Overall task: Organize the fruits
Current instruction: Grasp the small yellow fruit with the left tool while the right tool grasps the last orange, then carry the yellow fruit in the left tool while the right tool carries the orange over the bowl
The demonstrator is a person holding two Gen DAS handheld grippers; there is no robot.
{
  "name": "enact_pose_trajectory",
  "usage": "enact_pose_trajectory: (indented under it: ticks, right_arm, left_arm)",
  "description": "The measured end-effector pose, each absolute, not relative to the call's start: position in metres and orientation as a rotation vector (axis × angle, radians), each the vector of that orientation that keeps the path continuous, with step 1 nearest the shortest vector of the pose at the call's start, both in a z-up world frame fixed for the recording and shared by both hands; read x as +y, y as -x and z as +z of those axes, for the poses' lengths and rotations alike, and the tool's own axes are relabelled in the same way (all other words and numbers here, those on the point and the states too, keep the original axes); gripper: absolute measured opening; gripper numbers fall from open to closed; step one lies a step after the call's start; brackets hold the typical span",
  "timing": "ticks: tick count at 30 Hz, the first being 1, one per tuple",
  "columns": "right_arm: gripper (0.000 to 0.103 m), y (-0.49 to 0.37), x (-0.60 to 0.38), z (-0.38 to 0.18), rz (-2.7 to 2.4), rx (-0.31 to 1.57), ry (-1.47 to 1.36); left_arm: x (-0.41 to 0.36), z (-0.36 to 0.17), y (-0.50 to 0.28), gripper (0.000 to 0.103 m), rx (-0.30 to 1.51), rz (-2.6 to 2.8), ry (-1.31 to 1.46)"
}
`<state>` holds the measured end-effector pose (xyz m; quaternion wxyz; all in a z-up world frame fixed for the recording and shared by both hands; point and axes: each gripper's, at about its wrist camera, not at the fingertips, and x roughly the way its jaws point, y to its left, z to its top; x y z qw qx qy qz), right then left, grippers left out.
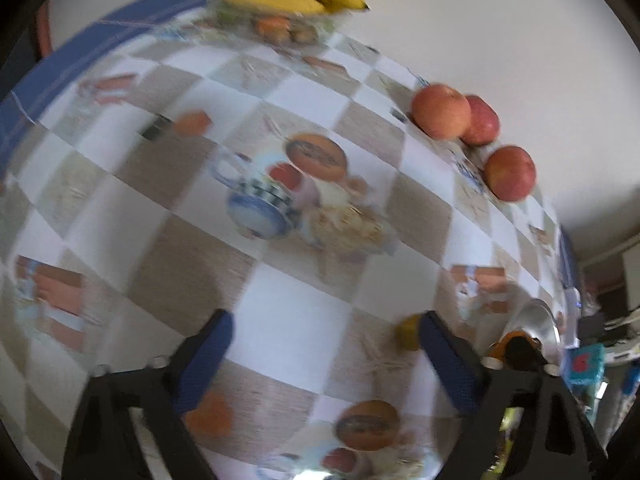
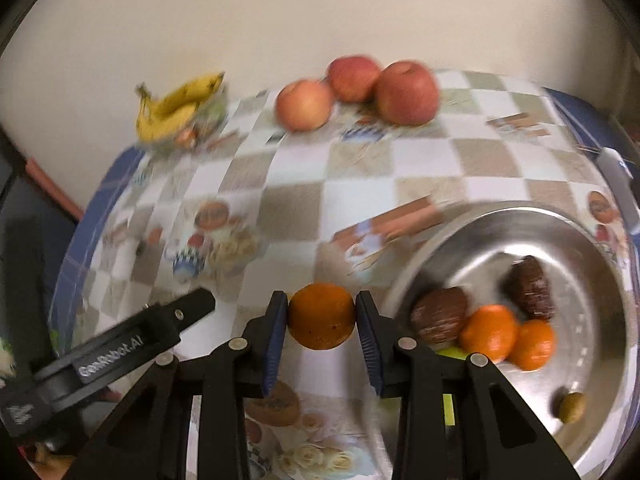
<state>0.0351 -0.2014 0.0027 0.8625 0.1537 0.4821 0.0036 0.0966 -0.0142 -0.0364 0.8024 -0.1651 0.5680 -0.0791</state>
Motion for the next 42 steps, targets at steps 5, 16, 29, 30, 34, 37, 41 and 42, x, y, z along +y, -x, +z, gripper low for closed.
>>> enact_pose_trajectory:
  ticks: [5,16,29,30,34,37,41,42]
  right_arm:
    - [0.036,-0.028,-0.231,0.008,-0.051,0.992,-0.4]
    - [0.036,-0.024,-0.245,0.004,-0.059,1.0,-0.446]
    - [0.036,-0.014,-0.271,0.009,-0.11,0.973,-0.518]
    - [0.036,-0.012,-0.276,0.01,-0.128,0.971,-0.521]
    - [0.036,-0.001,-0.301,0.012,-0.231,0.971,-0.526]
    - [0.037,0.008,-0.318,0.009,-0.3,0.996,-0.526]
    - [0.037,0.016,-0.329,0.003,-0.342,1.039,-0.524]
    - [0.037,0.018,-0.329,0.001,-0.345,1.054,-0.52]
  left_arm:
    - [-0.039,-0.038,-0.098,0.069,1.212,-0.24,0.308]
    - [-0.069,-0.043,-0.104,0.036,1.197,-0.333,0.279]
    - [-0.081,-0.029,-0.094,0.024,1.206,-0.431,0.305]
    - [-0.086,-0.023,-0.091,0.024,1.195,-0.452,0.296]
    - [-0.111,-0.002,-0.076,0.024,1.172,-0.548,0.239]
    - [-0.129,0.003,-0.062,0.024,1.205,-0.582,0.162]
    - [-0.15,-0.002,-0.043,0.024,1.264,-0.616,0.074]
    - [-0.154,-0.004,-0.04,0.024,1.274,-0.622,0.055]
